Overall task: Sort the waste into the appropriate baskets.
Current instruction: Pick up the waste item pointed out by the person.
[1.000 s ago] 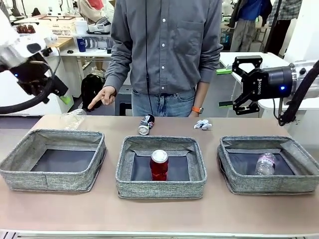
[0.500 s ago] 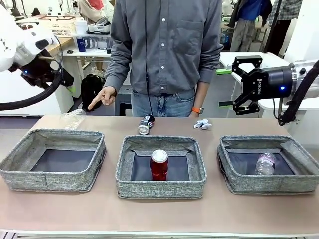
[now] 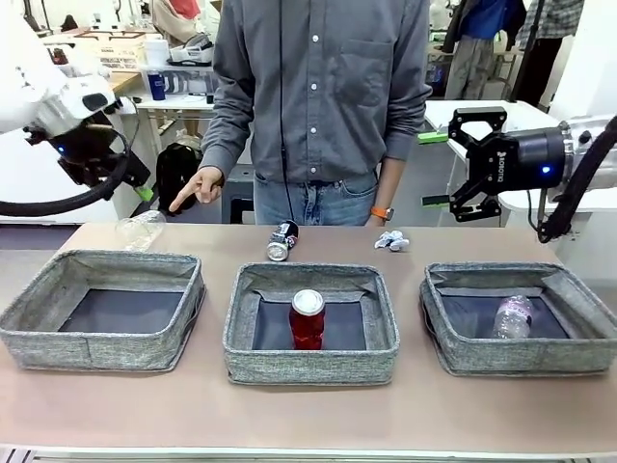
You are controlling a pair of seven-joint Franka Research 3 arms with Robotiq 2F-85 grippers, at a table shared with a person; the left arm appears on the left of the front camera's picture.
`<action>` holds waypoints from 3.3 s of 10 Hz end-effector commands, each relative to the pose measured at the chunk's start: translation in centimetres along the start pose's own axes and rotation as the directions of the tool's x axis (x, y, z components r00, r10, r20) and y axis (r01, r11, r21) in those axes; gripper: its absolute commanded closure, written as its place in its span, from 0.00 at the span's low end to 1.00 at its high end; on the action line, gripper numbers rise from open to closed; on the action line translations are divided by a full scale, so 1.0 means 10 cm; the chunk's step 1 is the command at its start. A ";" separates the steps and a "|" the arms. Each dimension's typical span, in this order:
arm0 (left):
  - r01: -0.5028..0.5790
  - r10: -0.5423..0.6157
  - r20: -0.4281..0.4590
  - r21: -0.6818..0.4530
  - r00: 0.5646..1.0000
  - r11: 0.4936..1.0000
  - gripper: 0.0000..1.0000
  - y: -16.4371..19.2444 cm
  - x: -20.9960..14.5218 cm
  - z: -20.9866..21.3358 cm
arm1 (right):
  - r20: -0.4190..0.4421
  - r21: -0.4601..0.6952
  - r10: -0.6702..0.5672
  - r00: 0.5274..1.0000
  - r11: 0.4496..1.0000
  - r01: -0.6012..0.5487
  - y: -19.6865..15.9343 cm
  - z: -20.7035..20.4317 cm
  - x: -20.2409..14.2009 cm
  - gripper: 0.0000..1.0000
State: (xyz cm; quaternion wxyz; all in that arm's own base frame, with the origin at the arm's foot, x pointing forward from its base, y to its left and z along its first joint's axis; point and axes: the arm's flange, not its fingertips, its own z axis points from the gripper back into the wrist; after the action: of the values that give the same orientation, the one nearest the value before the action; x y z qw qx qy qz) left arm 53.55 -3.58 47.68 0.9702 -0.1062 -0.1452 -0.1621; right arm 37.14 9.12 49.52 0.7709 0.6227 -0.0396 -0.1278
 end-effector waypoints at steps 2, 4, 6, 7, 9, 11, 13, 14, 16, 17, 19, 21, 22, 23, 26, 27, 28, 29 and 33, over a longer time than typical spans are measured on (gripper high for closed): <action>0.014 -0.010 -0.112 0.030 0.994 0.999 0.00 0.49 0.70 -0.35 | 0.004 -0.011 -0.015 1.000 1.000 0.015 0.03 0.00 -0.01 0.00; -0.035 0.048 -0.153 0.085 0.987 0.996 0.00 0.69 0.88 -0.60 | 0.004 -0.011 -0.015 1.000 1.000 0.015 0.03 0.00 -0.01 0.00; -0.065 0.086 -0.168 0.125 0.982 0.990 0.00 0.92 1.00 -0.91 | 0.004 -0.011 -0.015 1.000 1.000 0.015 0.03 0.00 -0.01 0.00; -0.069 0.091 -0.194 0.119 0.977 0.991 0.00 1.01 1.03 -1.06 | 0.004 -0.011 -0.015 1.000 1.000 0.015 0.03 0.00 -0.01 0.00; -0.077 0.100 -0.212 0.112 0.972 0.991 0.00 1.11 1.02 -1.26 | 0.004 -0.011 -0.015 1.000 1.000 0.015 0.03 0.00 -0.01 0.00; -0.086 0.110 -0.246 0.105 0.963 0.991 0.00 1.15 0.97 -1.44 | 0.004 -0.011 -0.015 1.000 1.000 0.015 0.03 0.00 -0.01 0.00; -0.092 0.113 -0.265 0.088 0.958 0.992 0.00 1.17 0.91 -1.55 | 0.004 -0.011 -0.015 1.000 1.000 0.015 0.03 0.00 -0.01 0.00; -0.098 0.118 -0.275 0.087 0.954 0.991 0.00 1.19 0.89 -1.57 | 0.004 -0.011 -0.015 1.000 1.000 0.015 0.03 0.00 -0.01 0.00; -0.096 0.116 -0.279 0.086 0.953 0.992 0.00 1.17 0.86 -1.57 | 0.004 -0.011 -0.015 1.000 1.000 0.015 0.03 0.00 -0.01 0.00; -0.092 0.115 -0.284 0.095 0.952 0.991 0.05 1.17 0.85 -1.57 | 0.004 -0.011 -0.015 1.000 1.000 0.015 0.03 0.00 -0.01 0.00; -0.077 0.107 -0.292 0.111 0.950 0.991 0.24 1.16 0.84 -1.56 | 0.004 -0.011 -0.015 1.000 1.000 0.015 0.03 0.00 -0.01 0.00; -0.078 0.106 -0.300 0.107 0.948 0.991 0.44 1.16 0.84 -1.55 | 0.004 -0.011 -0.015 1.000 1.000 0.015 0.03 0.00 -0.01 0.00; -0.076 0.105 -0.302 0.107 0.948 0.991 0.58 1.14 0.83 -1.55 | 0.004 -0.011 -0.015 1.000 1.000 0.015 0.03 0.00 -0.01 0.00; -0.058 0.091 -0.319 0.111 0.943 0.992 0.63 1.15 0.82 -1.55 | 0.004 -0.011 -0.015 1.000 1.000 0.015 0.03 0.00 -0.01 0.00; -0.066 0.099 -0.322 0.112 0.942 0.992 0.63 1.17 0.80 -1.49 | 0.004 -0.011 -0.015 1.000 1.000 0.015 0.03 0.00 -0.01 0.00; -0.067 0.100 -0.318 0.112 0.943 0.991 0.63 1.18 0.80 -1.48 | 0.004 -0.011 -0.015 1.000 1.000 0.015 0.03 0.00 -0.01 0.00; -0.072 0.105 -0.315 0.114 0.943 0.991 0.63 1.20 0.79 -1.46 | 0.004 -0.011 -0.015 1.000 1.000 0.015 0.03 0.00 -0.01 0.00; -0.089 0.121 -0.306 0.115 0.944 0.989 0.63 1.21 0.78 -1.40 | 0.004 -0.011 -0.015 1.000 1.000 0.015 0.03 0.00 -0.01 0.00; -0.254 0.248 -0.137 -0.028 0.959 0.967 0.63 0.59 0.43 0.17 | 0.004 -0.011 -0.015 1.000 1.000 0.015 0.03 0.00 -0.01 0.00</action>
State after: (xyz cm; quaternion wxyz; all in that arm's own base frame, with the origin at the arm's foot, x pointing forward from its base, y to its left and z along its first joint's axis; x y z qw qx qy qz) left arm 64.55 1.91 46.57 0.9906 -0.0967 -0.0591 -0.0761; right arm 37.15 9.09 49.56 0.7710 0.6225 -0.0402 -0.1279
